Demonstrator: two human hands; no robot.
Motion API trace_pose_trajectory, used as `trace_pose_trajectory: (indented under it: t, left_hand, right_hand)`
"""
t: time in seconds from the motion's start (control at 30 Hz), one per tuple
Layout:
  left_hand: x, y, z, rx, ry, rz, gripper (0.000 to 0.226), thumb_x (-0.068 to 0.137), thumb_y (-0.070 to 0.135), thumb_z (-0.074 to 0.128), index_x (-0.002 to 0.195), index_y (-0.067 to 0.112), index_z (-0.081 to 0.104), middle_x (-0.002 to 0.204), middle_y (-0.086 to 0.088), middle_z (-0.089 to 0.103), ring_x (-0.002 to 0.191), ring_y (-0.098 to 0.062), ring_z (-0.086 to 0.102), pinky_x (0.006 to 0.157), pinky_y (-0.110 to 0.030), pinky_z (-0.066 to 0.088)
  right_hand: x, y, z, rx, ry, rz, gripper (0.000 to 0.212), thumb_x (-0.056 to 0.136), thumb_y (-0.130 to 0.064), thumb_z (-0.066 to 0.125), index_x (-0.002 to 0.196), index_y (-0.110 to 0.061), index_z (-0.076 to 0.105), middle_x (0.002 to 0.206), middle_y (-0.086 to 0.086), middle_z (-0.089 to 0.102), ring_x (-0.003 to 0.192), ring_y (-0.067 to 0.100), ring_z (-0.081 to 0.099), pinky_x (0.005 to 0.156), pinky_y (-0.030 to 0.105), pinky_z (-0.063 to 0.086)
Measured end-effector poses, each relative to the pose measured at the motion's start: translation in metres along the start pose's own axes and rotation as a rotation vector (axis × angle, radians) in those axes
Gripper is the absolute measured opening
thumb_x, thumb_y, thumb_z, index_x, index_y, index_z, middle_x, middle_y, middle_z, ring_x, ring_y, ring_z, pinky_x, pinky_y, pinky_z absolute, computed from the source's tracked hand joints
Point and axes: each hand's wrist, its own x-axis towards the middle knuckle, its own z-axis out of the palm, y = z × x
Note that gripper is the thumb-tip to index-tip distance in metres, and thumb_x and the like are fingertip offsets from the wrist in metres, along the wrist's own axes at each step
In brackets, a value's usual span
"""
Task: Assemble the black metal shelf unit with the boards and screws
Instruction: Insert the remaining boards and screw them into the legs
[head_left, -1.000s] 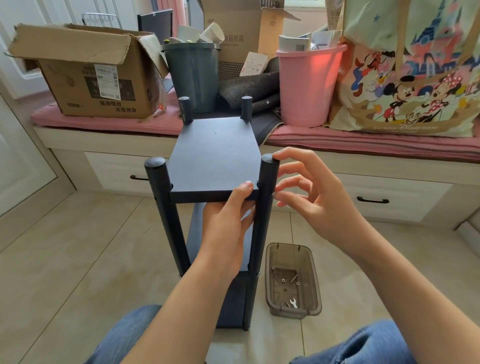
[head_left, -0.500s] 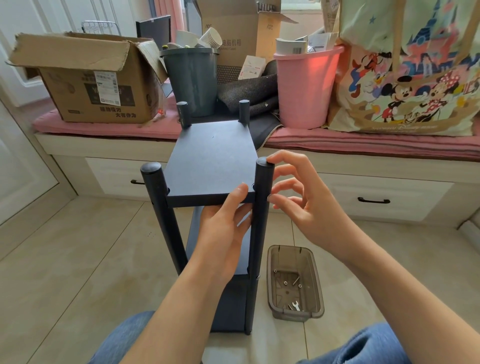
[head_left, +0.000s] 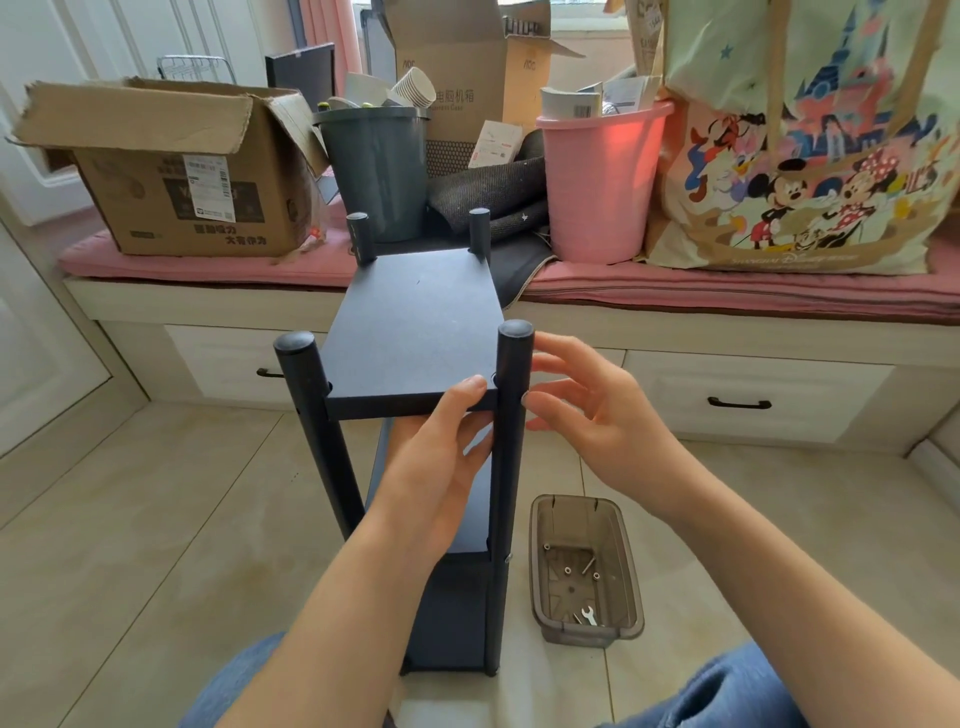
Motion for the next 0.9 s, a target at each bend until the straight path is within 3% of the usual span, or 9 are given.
trace_pose_trajectory:
  t: [0.17,0.3,0.43,0.5,0.63,0.7,0.77,0.83,0.9]
  left_hand:
    - [0.01,0.016,-0.008,-0.001,0.0,-0.069,0.061,0.08,0.034,0.066,0.134,0.007,0.055,0.125,-0.015,0.069,0.11,-0.026,0.07,0.086,-0.033,0.06]
    - [0.005,0.02,-0.013,0.114,0.101,-0.07,0.059,0.078,0.04,0.069,0.131,0.014,0.06,0.119,-0.007,0.073,0.104,-0.023,0.073,0.096,-0.04,0.055]
    - [-0.005,0.018,-0.014,0.352,0.388,0.078,0.05,0.079,0.044,0.078,0.117,0.019,0.057,0.106,-0.002,0.07,0.077,-0.014,0.076,0.072,-0.027,0.06]
    - [-0.011,0.017,-0.018,0.522,0.512,0.168,0.041,0.082,0.039,0.08,0.103,0.021,0.05,0.095,-0.002,0.064,0.066,-0.012,0.073,0.06,-0.018,0.051]
    - [-0.021,0.018,-0.023,0.96,0.546,0.491,0.035,0.084,0.029,0.08,0.074,0.02,0.047,0.066,0.001,0.051,0.064,-0.009,0.052,0.058,-0.01,0.039]
    - [-0.022,0.024,-0.02,1.126,0.459,0.752,0.031,0.082,0.027,0.078,0.073,0.018,0.05,0.068,0.005,0.051,0.069,-0.01,0.047,0.067,-0.009,0.039]
    - [-0.017,0.031,-0.017,1.293,0.336,0.924,0.027,0.079,0.033,0.078,0.086,0.013,0.063,0.085,0.0,0.061,0.086,-0.013,0.052,0.082,-0.015,0.043]
    - [-0.008,0.035,-0.016,1.462,0.211,0.859,0.049,0.08,0.047,0.073,0.11,0.008,0.07,0.112,-0.008,0.068,0.115,-0.026,0.057,0.103,-0.039,0.047]
    - [-0.001,0.039,-0.014,1.547,0.127,0.683,0.073,0.081,0.064,0.055,0.13,0.01,0.064,0.135,-0.007,0.063,0.138,-0.028,0.047,0.122,-0.049,0.025]
  right_hand:
    - [0.006,-0.002,0.016,-0.049,0.077,0.034,0.044,0.097,-0.01,0.057,0.14,-0.019,0.051,0.127,0.001,0.061,0.106,0.019,0.065,0.089,0.038,0.058]
    - [0.01,-0.003,0.021,0.003,0.067,0.069,0.046,0.097,-0.01,0.059,0.141,-0.018,0.05,0.128,-0.001,0.062,0.108,0.017,0.065,0.091,0.036,0.057]
    - [0.014,-0.003,0.02,0.082,0.057,0.104,0.045,0.094,-0.008,0.062,0.137,-0.02,0.055,0.129,-0.004,0.063,0.105,0.017,0.068,0.088,0.035,0.058]
    - [0.015,-0.002,0.019,0.119,0.057,0.121,0.045,0.093,-0.008,0.064,0.135,-0.021,0.057,0.131,-0.004,0.063,0.104,0.015,0.068,0.087,0.034,0.058]
    - [0.016,-0.002,0.017,0.176,0.056,0.154,0.043,0.09,-0.008,0.067,0.131,-0.019,0.061,0.129,-0.004,0.065,0.104,0.016,0.069,0.087,0.035,0.059]
    - [0.017,-0.001,0.016,0.196,0.069,0.165,0.039,0.09,-0.008,0.069,0.126,-0.02,0.065,0.125,-0.003,0.068,0.102,0.017,0.07,0.087,0.037,0.059]
    - [0.017,0.0,0.015,0.206,0.091,0.174,0.034,0.089,-0.008,0.07,0.121,-0.017,0.068,0.119,0.001,0.07,0.1,0.019,0.071,0.087,0.041,0.059]
    - [0.016,0.001,0.014,0.203,0.1,0.168,0.031,0.089,-0.007,0.07,0.119,-0.013,0.069,0.114,0.005,0.072,0.097,0.02,0.071,0.087,0.042,0.059]
    - [0.015,0.001,0.013,0.201,0.099,0.158,0.03,0.09,-0.006,0.068,0.119,-0.01,0.069,0.112,0.006,0.072,0.096,0.02,0.072,0.086,0.042,0.059]
